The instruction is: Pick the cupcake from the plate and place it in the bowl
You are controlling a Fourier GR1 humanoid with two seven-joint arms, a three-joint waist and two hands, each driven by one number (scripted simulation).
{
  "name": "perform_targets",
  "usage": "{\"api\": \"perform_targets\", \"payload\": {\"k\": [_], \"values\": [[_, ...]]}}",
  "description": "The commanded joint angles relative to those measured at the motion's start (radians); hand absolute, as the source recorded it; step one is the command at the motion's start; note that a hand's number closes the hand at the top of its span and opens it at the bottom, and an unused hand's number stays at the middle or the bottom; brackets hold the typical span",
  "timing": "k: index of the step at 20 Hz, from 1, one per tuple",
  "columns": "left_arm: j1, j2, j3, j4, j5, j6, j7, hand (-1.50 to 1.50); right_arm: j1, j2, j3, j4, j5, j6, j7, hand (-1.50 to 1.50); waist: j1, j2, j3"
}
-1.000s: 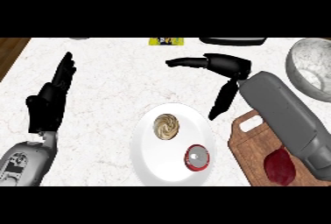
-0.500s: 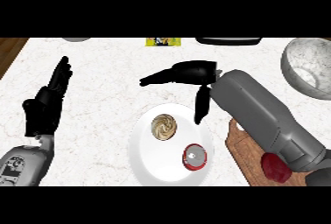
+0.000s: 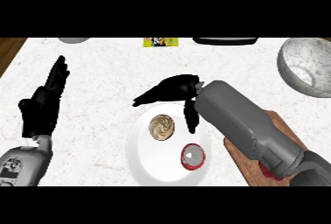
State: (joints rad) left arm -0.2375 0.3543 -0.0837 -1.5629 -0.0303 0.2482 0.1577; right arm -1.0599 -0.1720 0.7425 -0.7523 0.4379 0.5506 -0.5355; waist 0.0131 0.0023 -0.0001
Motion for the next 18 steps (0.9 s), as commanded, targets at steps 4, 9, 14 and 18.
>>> {"api": "perform_targets", "payload": {"k": [4, 9, 14, 18], "values": [[-0.003, -0.004, 0.037, -0.001, 0.000, -0.040, 0.023, 0.00, 0.037, 0.037, -0.008, 0.059, 0.124, 0.009, -0.034, -1.50, -0.005, 0.000, 0.000], [-0.003, -0.038, 0.039, 0.003, -0.037, -0.023, -0.004, 0.00, 0.076, 0.141, -0.029, 0.114, 0.185, -0.057, -0.019, -1.50, -0.004, 0.001, 0.000], [0.016, -0.085, 0.024, 0.044, -0.042, -0.032, -0.050, 0.00, 0.027, 0.170, -0.042, 0.233, 0.207, -0.084, -0.093, -1.50, 0.004, 0.005, 0.000], [0.032, -0.117, -0.039, -0.055, -0.119, 0.004, 0.028, 0.00, 0.031, 0.171, -0.010, 0.236, 0.198, -0.088, -0.068, -1.50, 0.014, 0.003, 0.000]]}}
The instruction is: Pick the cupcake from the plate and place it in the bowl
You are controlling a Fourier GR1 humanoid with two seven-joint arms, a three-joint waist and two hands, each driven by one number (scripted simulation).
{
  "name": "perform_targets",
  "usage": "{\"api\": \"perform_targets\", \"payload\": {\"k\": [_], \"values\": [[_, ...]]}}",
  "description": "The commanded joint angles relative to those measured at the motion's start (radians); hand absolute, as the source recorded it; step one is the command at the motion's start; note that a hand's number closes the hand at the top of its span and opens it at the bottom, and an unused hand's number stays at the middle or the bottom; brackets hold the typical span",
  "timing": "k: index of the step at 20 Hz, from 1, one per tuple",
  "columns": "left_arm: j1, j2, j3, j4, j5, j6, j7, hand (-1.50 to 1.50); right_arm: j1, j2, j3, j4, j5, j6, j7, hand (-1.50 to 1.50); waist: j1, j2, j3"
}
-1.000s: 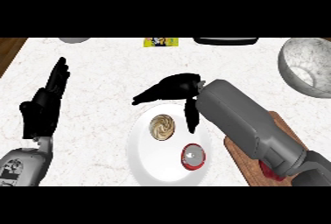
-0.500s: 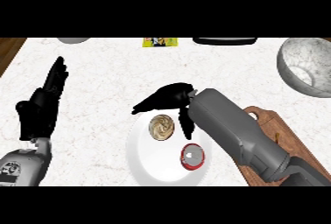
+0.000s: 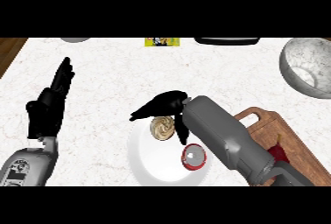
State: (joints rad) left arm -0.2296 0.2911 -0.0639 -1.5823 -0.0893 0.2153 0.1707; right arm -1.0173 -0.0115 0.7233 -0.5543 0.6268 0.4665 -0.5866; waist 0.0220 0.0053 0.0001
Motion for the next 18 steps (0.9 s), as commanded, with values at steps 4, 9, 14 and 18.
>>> {"api": "perform_targets", "payload": {"k": [4, 9, 14, 18], "values": [[0.029, -0.003, 0.030, -0.004, 0.008, -0.023, -0.021, 0.00, 0.050, 0.011, 0.060, 0.075, 0.113, -0.182, -0.156, 1.50, 0.004, 0.003, 0.000], [0.031, 0.011, 0.044, -0.076, 0.011, -0.058, 0.016, 0.00, 0.013, 0.011, 0.039, 0.038, 0.047, -0.136, -0.117, 1.50, 0.009, -0.001, 0.000], [0.011, -0.018, 0.044, -0.034, -0.032, -0.035, 0.020, 0.00, 0.105, 0.011, 0.070, -0.080, 0.022, -0.136, -0.080, 1.50, -0.004, -0.004, 0.000], [0.013, -0.014, 0.060, 0.025, -0.025, -0.027, -0.013, 0.00, 0.105, 0.011, -0.107, 0.082, -0.060, -0.250, 0.253, 1.50, -0.027, -0.010, -0.001]]}}
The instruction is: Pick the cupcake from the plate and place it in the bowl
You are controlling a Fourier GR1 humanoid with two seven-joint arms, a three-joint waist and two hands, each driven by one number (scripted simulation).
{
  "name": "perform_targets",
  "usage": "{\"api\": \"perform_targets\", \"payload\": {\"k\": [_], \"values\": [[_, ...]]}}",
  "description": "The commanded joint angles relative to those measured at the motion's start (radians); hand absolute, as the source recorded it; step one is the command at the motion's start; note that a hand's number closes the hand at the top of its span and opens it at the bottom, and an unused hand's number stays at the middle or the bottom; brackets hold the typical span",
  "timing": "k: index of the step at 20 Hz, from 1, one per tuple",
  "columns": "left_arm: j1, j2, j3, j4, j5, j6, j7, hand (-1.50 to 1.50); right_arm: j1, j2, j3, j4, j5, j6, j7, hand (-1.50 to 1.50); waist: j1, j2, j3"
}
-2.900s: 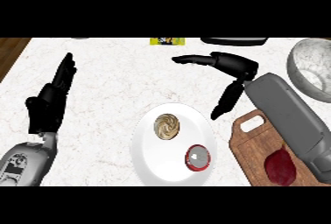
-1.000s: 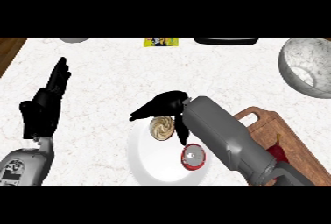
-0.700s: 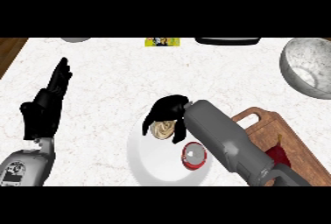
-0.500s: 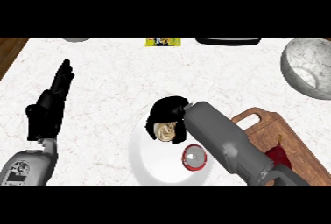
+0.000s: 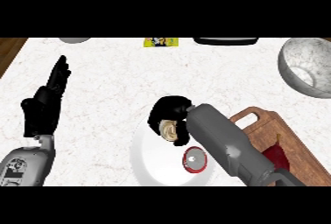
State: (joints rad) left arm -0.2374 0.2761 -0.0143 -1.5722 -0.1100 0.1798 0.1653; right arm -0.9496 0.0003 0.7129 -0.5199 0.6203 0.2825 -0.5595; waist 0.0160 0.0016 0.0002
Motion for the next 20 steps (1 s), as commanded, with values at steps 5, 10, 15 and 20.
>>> {"api": "perform_targets", "payload": {"k": [5, 10, 15, 20], "values": [[0.022, 0.011, 0.015, -0.014, -0.001, 0.005, 0.013, 0.00, 0.006, -0.001, -0.273, 0.132, -0.124, -0.264, 0.606, 1.50, -0.044, -0.019, -0.002], [0.042, -0.004, 0.015, -0.009, -0.009, 0.018, -0.002, 0.00, 0.010, -0.001, -0.307, -0.072, -0.195, -0.454, 0.814, 1.50, -0.028, -0.018, -0.001], [0.061, -0.004, 0.023, 0.005, -0.008, 0.018, -0.006, 0.00, -0.022, 0.000, -0.337, -0.305, -0.207, -0.637, 0.959, 1.50, -0.056, -0.027, -0.001], [0.073, 0.019, 0.045, -0.032, -0.001, 0.009, 0.004, 0.00, 0.053, -0.076, -0.318, -0.517, -0.080, -0.712, 1.168, 1.50, -0.078, -0.031, -0.001]]}}
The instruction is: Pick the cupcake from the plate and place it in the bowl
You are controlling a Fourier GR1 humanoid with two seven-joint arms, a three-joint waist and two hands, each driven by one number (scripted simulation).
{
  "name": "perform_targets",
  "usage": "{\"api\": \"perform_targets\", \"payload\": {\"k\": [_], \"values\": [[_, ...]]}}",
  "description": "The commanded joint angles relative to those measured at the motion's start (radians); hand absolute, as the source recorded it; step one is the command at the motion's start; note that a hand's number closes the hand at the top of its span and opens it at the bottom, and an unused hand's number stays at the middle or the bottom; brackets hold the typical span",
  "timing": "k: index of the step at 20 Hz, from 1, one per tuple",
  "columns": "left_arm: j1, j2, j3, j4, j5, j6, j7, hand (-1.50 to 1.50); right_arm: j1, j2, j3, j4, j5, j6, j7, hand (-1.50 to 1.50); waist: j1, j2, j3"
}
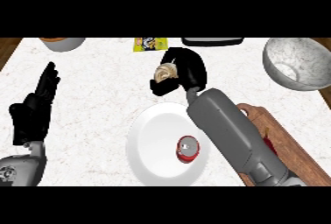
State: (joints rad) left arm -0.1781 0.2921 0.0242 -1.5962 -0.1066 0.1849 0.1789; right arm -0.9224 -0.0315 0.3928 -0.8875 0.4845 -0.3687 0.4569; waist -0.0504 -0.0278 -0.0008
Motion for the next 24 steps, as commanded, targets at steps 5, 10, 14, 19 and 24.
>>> {"api": "perform_targets", "payload": {"k": [5, 10, 14, 19, 24], "values": [[0.001, 0.013, 0.026, 0.029, 0.011, -0.021, -0.025, 0.00, 0.141, -0.132, 0.035, -0.382, 0.191, -0.082, 0.357, 1.50, -0.004, 0.010, 0.000], [-0.038, -0.033, -0.019, 0.023, -0.014, -0.011, -0.003, 0.00, 0.190, -0.328, -0.160, -0.457, 0.096, -0.022, 0.264, 1.50, 0.027, 0.025, 0.001], [0.013, -0.032, -0.018, -0.018, -0.011, -0.030, -0.030, 0.00, 0.251, -0.375, -0.266, -0.430, 0.075, -0.077, 0.164, 1.50, 0.048, 0.028, 0.001], [-0.027, -0.041, -0.011, 0.048, -0.021, -0.040, -0.063, 0.00, 0.324, -0.408, -0.387, -0.350, -0.013, -0.122, -0.039, 1.50, 0.048, 0.030, 0.001], [-0.034, -0.019, 0.012, -0.028, -0.003, -0.056, 0.003, 0.00, 0.241, -0.521, -0.494, -0.083, -0.022, -0.118, -0.242, 1.50, 0.066, 0.033, 0.002]]}}
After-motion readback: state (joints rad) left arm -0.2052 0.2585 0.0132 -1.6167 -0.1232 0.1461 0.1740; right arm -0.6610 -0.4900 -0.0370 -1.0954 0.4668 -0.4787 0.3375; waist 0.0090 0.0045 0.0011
